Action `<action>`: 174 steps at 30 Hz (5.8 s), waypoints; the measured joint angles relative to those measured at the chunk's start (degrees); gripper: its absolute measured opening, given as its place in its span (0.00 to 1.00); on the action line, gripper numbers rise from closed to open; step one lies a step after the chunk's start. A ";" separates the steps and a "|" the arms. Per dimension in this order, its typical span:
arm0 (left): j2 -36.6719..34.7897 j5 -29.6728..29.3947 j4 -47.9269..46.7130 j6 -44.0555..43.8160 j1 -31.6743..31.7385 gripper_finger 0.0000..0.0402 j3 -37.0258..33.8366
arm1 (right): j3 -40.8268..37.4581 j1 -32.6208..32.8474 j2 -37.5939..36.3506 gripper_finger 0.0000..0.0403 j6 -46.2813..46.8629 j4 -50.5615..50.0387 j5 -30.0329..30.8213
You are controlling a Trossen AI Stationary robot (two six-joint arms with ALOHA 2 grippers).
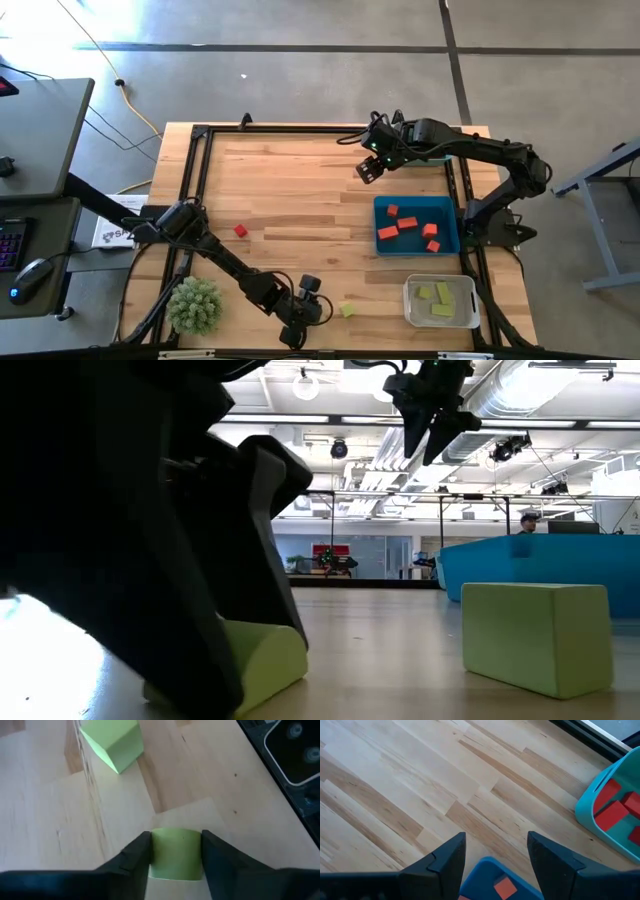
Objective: Sort & place blocks by color
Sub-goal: Put the green wooden block into the white bin
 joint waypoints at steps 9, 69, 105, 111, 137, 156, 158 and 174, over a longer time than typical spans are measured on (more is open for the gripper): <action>-1.27 -0.24 -0.46 0.17 0.35 0.19 -0.15 | -0.01 0.00 -0.02 0.50 -0.04 -0.01 -0.02; -13.88 0.95 -30.37 -74.73 12.81 0.25 -0.24 | -0.02 -1.27 0.00 0.50 -20.82 -1.70 -1.83; -10.03 -1.70 -24.17 -91.55 12.37 0.40 -0.15 | -0.02 -5.03 -0.01 0.50 -26.24 -1.52 -2.19; -9.93 -1.68 -24.13 -91.49 12.33 0.39 -0.15 | -0.02 -5.03 -0.01 0.50 -25.94 -1.52 -2.19; -6.62 0.02 -31.75 -86.61 12.65 0.38 0.17 | -0.02 -5.01 -0.02 0.50 -25.71 -2.08 -2.43; -6.59 -1.77 -37.80 -66.87 12.30 0.27 0.52 | -0.02 -5.01 -0.02 0.50 -18.07 -2.13 -4.66; -6.73 -1.65 -37.91 -64.00 11.90 0.27 1.43 | -0.02 -4.99 -0.01 0.50 -17.99 -2.11 -6.63; -9.34 -5.85 -37.34 -44.55 8.97 0.27 4.46 | -0.02 -0.10 -0.01 0.50 -8.43 -2.52 -28.26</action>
